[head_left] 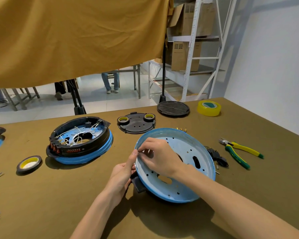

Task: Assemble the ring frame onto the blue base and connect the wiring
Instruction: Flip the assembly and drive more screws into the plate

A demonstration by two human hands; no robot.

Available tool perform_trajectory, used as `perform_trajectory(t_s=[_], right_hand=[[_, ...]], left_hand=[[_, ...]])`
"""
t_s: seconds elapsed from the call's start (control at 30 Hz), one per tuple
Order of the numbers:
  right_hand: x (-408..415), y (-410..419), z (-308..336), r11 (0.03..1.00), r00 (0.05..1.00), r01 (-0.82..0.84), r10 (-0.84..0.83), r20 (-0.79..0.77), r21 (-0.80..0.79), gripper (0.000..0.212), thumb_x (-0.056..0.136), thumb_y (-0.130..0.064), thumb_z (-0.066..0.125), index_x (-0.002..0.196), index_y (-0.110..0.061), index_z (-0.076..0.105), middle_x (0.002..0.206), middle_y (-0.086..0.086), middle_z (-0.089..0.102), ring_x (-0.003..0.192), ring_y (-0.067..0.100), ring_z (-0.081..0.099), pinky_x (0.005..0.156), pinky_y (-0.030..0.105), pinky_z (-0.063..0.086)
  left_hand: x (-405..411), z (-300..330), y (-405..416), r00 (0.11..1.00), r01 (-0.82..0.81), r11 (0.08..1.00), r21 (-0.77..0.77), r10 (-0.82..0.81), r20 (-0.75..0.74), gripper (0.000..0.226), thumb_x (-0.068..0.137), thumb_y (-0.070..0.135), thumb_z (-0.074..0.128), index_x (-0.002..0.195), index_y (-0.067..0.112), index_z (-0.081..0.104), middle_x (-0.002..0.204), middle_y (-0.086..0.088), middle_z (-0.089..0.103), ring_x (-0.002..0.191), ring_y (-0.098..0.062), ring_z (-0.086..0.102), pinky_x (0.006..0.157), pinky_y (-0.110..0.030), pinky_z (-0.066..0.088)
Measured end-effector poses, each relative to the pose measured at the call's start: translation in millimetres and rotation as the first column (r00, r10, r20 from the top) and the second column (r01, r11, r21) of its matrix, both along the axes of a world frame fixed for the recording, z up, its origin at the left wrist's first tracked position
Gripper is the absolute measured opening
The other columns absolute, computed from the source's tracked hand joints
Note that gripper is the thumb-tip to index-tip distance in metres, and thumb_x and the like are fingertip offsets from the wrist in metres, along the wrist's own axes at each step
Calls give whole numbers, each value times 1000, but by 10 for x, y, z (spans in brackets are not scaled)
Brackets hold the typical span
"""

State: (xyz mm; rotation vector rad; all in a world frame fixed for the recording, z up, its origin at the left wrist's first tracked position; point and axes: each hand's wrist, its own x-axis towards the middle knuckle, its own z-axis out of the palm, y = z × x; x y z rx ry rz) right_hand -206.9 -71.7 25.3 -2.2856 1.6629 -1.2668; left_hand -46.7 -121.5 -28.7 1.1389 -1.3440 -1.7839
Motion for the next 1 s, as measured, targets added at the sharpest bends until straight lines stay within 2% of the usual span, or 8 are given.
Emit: perform_trajectory(t_s=[0.13,0.23,0.33,0.43,0.57,0.73,0.9,1.0], right_hand=[[-34,-5,-1,996,999,48,-49,17,75,10,90,-15,73,96,-16,81,95,-4,64,89,10,58,76,26,51],[-48,-5,23,992,998,63,-66,23,109,10,88,-14,74,94,-18,81,91,-10,61,89,9,57,78,28,50],[-31,19,18,995,998,53,-50,-31,85,8,87,-15,74,91,-19,80,90,-17,58,88,4,54,79,25,48],[-49,8,24,993,998,61,-61,-11,100,10,87,-12,73,92,-17,80,90,-10,67,87,7,58,78,25,49],[-92,-30,77,986,996,42,-55,72,162,15,89,-14,72,101,-20,78,87,-8,70,77,9,62,70,22,53],[-120,-78,91,978,998,45,-51,26,205,10,90,-17,73,96,-18,81,89,-6,68,77,9,60,69,21,50],[-113,-136,81,961,992,124,-126,-9,247,10,88,-29,75,89,-19,77,88,-7,64,78,7,57,69,19,45],[-88,-145,86,961,994,108,-102,-38,255,8,89,-30,73,91,-23,75,89,-10,62,80,7,57,69,21,48]], left_hand=[[1,1,-5,1000,24,1000,1,-24,-1,106,40,92,76,109,12,76,101,-1,80,92,-6,75,80,-25,51],[-2,15,7,1000,4,1000,-1,-4,5,107,36,93,76,107,13,77,99,1,81,94,-8,75,77,-23,51],[-1,39,23,1000,16,1000,3,-16,5,102,44,91,76,108,11,77,100,0,80,90,-3,75,76,-21,50],[1,39,31,1000,8,1000,16,-8,2,92,55,85,73,109,10,76,98,1,81,87,-2,75,76,-21,48],[-13,31,37,1000,-21,999,34,20,13,91,55,84,71,108,11,75,95,3,81,95,-9,73,75,-22,48],[-18,42,34,1000,2,999,34,-2,7,87,57,82,70,106,10,75,93,4,81,79,0,74,72,-20,47],[-14,19,26,999,-21,999,45,20,28,95,50,86,73,107,10,76,95,1,81,104,-15,71,89,-29,51],[-14,7,16,999,-34,999,29,32,40,108,36,93,76,107,11,76,96,2,81,107,-15,69,88,-28,50]])
